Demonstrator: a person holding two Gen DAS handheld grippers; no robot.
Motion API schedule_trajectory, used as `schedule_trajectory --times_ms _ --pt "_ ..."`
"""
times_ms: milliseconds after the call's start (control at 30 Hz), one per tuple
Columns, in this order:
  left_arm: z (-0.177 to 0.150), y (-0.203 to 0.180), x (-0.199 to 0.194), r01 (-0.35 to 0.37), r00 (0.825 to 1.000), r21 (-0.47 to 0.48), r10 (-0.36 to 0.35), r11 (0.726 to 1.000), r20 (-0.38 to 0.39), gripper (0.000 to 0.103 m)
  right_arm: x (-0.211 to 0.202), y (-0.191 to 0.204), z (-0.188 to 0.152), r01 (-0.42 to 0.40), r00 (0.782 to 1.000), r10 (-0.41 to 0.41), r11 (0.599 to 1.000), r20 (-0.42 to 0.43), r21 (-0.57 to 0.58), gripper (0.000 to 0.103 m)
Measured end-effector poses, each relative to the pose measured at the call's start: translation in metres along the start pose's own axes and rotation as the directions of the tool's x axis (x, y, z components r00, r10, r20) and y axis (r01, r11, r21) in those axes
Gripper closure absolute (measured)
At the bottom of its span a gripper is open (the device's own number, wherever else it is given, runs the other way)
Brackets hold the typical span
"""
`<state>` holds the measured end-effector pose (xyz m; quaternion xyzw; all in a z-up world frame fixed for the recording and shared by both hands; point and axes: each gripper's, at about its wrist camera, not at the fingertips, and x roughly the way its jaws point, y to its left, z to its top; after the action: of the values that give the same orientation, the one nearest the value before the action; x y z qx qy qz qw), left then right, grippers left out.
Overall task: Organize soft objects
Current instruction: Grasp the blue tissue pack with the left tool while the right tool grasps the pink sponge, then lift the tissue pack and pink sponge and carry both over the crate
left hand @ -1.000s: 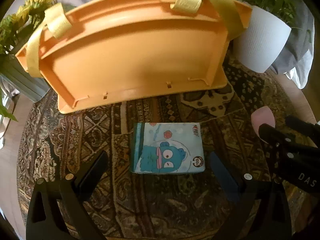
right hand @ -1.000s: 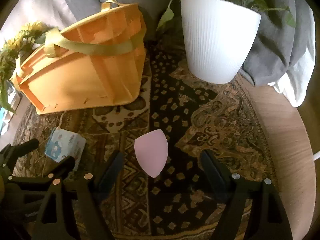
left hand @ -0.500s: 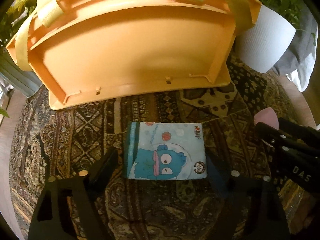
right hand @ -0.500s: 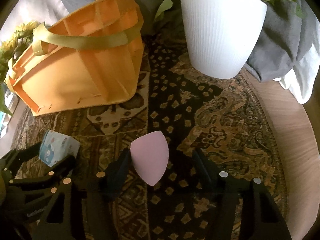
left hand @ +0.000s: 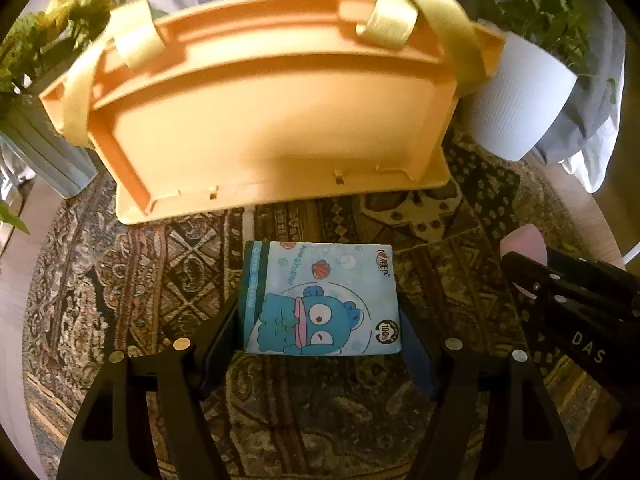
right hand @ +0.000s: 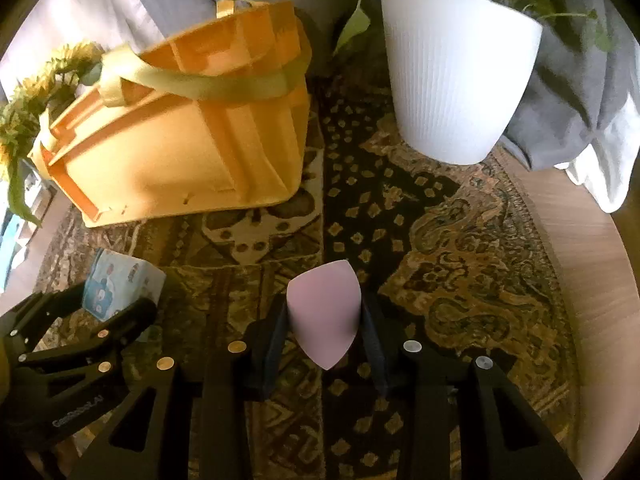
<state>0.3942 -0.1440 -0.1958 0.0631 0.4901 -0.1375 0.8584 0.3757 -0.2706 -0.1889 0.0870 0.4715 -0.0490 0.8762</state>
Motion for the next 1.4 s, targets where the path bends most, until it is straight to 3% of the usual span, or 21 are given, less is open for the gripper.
schedule_trajectory --times_ms 333,700,1100,1400 --pt "-0.003 0.013 -0.042 -0.011 0.997 -0.023 0.013 1.000 0.082 0.031 -0.041 0.013 -0.007 -0.018 0.998 0.017 1.000 0.066 0.004 0.066" --pt "-0.012 0.022 -0.093 -0.037 0.979 -0.054 0.047 0.998 0.197 0.031 -0.091 0.040 -0.013 -0.035 0.985 0.043 0.998 0.168 -0.049 0.065" --pt "-0.015 0.039 -0.150 -0.060 0.942 -0.083 0.084 0.995 0.324 0.031 -0.136 0.060 -0.010 -0.058 0.961 0.077 0.995 0.264 -0.081 0.065" --pt "-0.007 0.045 -0.183 -0.080 0.901 -0.087 0.109 0.993 0.419 0.031 -0.168 0.076 0.001 -0.060 0.931 0.095 0.992 0.354 -0.108 0.065"
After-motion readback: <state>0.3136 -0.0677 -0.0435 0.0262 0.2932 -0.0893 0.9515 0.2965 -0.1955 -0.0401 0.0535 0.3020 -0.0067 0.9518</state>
